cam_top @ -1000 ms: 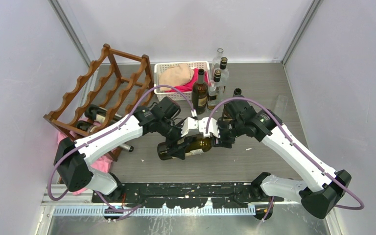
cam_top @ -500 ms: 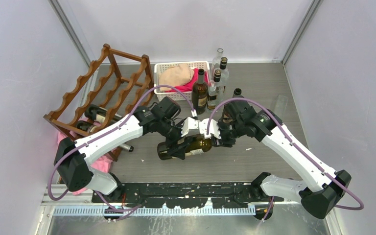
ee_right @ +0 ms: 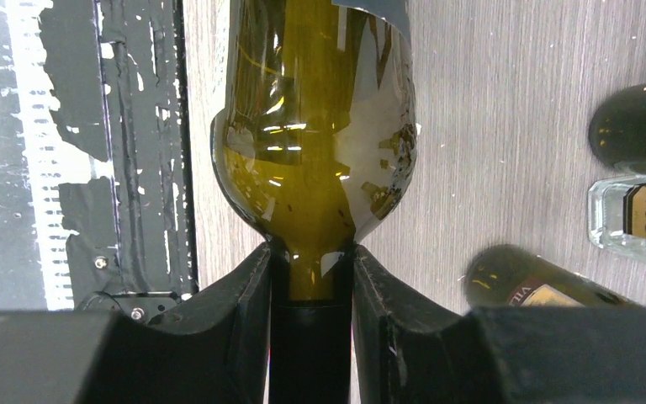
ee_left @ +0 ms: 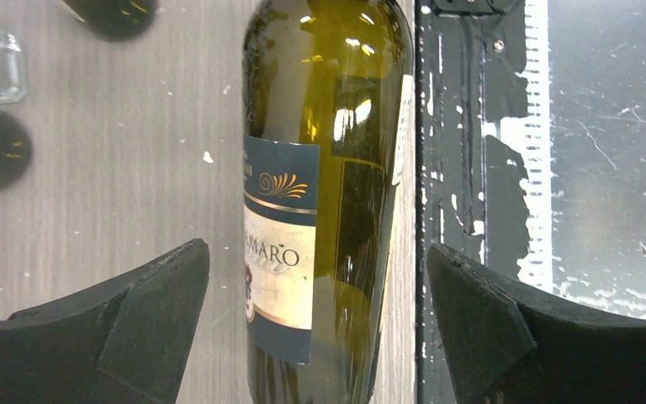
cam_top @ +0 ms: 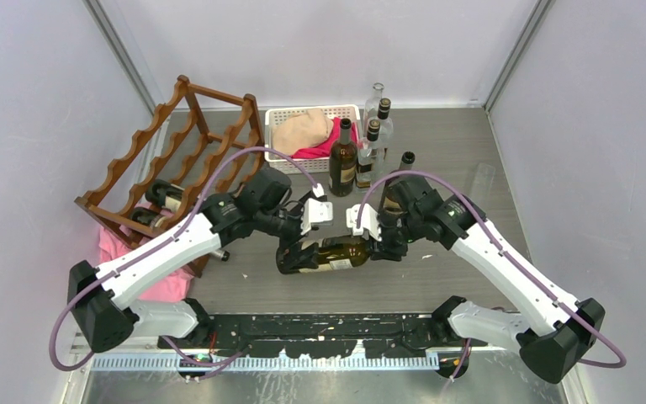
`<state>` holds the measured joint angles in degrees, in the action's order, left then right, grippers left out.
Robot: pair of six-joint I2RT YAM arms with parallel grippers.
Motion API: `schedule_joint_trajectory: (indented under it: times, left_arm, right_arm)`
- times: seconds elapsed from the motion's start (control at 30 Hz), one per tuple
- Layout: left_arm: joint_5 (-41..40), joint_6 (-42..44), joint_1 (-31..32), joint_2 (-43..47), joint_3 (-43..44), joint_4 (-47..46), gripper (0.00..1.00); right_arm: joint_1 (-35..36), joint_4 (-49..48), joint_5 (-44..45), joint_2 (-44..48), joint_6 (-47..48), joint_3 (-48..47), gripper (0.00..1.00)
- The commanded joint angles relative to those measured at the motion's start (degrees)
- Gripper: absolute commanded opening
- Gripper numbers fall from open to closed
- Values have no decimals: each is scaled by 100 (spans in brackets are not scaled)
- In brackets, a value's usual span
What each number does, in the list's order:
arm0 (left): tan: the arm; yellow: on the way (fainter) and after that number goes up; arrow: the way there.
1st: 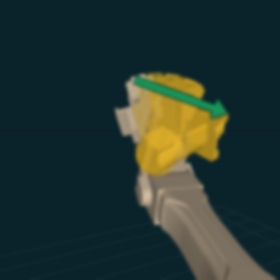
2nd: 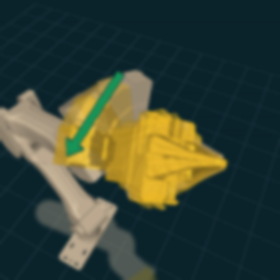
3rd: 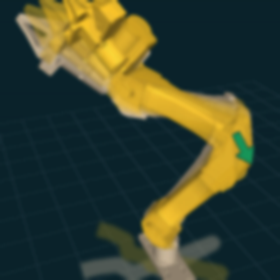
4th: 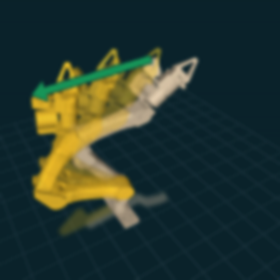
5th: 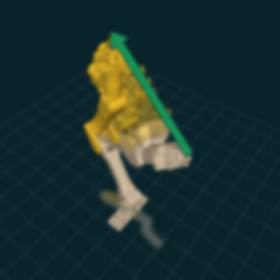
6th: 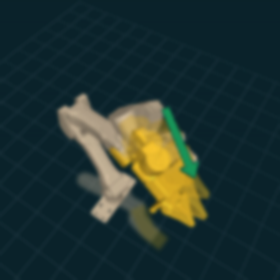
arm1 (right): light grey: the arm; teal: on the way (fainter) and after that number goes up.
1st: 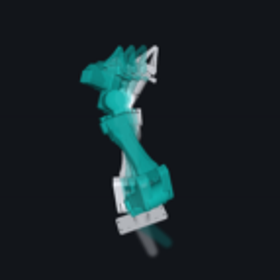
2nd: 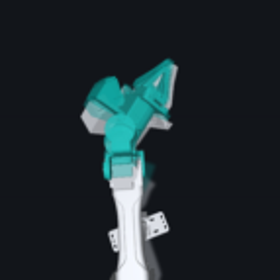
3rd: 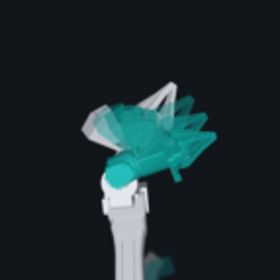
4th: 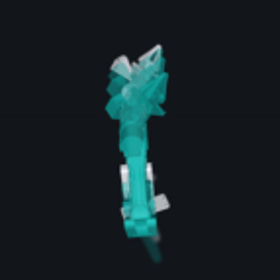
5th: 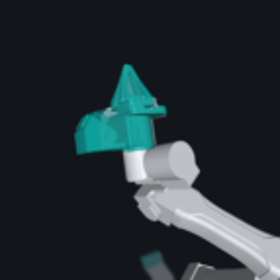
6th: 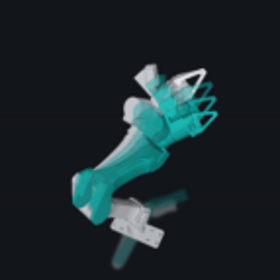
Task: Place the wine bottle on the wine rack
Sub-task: Pick up the wine bottle from the center of the board.
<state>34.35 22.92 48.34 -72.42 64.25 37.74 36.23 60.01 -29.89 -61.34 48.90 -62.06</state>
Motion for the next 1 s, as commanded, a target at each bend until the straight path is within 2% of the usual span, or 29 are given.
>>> schedule_joint_trajectory:
  times: [0.0,0.2,0.33,0.47,0.63,0.77,0.83,0.97]
  left_arm:
    - [-261,-113,11,329,-17,-497,100]
    - [-908,-721,-44,740,70,-767,100]
    - [-1819,-1522,-180,851,559,-795,100]
    - [-2380,-1878,-418,791,1164,-500,99]
    - [-3215,-2083,-781,485,2089,322,92]
    - [-4036,-2115,-1256,178,2852,1124,88]
    - [-4232,-2177,-1495,112,3012,1234,88]
    - [-4205,-2265,-2086,53,3155,1290,88]
  right_arm:
    - [-28,-865,-457,419,-374,-18,1]
    - [-32,-1302,-375,721,-761,278,1]
    - [-35,-1778,-225,904,-1193,586,1]
    - [-24,-2541,-31,967,-1686,859,1]
    - [212,-3452,386,644,-2289,1011,1]
    - [639,-4429,1136,241,-2601,1132,1]
    - [788,-4983,1455,-16,-2764,1135,1]
    - [930,-5467,1800,-663,-3078,926,1]
